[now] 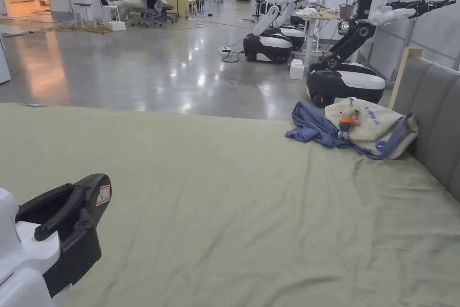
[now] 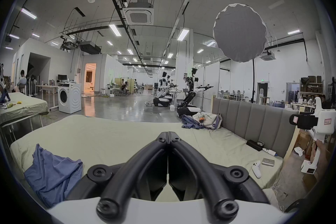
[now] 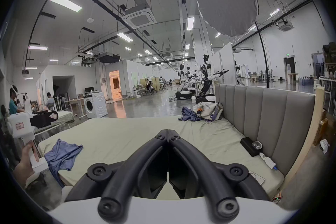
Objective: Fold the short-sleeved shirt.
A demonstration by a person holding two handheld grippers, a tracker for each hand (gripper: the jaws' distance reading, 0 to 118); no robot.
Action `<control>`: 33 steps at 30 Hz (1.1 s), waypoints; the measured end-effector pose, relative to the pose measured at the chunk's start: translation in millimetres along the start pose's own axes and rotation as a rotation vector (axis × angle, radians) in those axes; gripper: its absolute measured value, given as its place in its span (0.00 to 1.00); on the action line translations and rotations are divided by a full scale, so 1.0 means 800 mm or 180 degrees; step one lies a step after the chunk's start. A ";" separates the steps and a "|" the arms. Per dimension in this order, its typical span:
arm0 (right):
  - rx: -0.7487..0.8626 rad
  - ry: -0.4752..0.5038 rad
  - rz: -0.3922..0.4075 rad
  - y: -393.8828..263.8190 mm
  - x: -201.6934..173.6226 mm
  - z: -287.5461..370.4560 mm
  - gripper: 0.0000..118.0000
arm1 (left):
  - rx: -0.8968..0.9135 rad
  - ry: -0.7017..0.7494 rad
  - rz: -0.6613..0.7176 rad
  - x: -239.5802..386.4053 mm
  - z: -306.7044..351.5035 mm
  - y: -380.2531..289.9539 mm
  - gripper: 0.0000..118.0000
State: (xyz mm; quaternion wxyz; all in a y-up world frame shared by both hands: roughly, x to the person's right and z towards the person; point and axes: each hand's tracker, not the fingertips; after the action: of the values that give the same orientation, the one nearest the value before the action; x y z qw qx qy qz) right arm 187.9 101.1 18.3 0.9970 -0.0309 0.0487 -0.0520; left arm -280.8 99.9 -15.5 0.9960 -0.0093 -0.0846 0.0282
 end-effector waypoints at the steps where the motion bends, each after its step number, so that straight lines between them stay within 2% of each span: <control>1: -0.0001 0.0005 0.0006 0.000 -0.001 0.000 0.02 | -0.0003 -0.0006 -0.0014 0.002 0.000 0.001 0.01; 15: -0.0025 0.0025 0.0069 0.001 -0.006 -0.005 0.02 | -0.0040 -0.0025 -0.0139 0.005 -0.006 0.001 0.01; 27: -0.0034 0.0105 0.0122 0.006 -0.031 -0.016 0.02 | -0.0007 0.0119 -0.0093 -0.013 0.004 0.005 0.01; 29: -0.0039 0.0237 0.0284 0.010 -0.051 -0.029 0.02 | 0.0069 0.0288 -0.0124 -0.022 0.020 0.010 0.01; 33: 0.0029 0.0883 0.0342 0.019 -0.110 -0.069 0.02 | 0.0090 0.0830 -0.0294 -0.054 0.081 0.021 0.01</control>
State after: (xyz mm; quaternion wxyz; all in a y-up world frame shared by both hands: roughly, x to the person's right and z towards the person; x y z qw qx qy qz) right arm 97.1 122.1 -29.1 0.9822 -0.0162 0.1873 -0.0025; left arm -335.4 115.2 40.5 0.9988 0.0051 0.0456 -0.0179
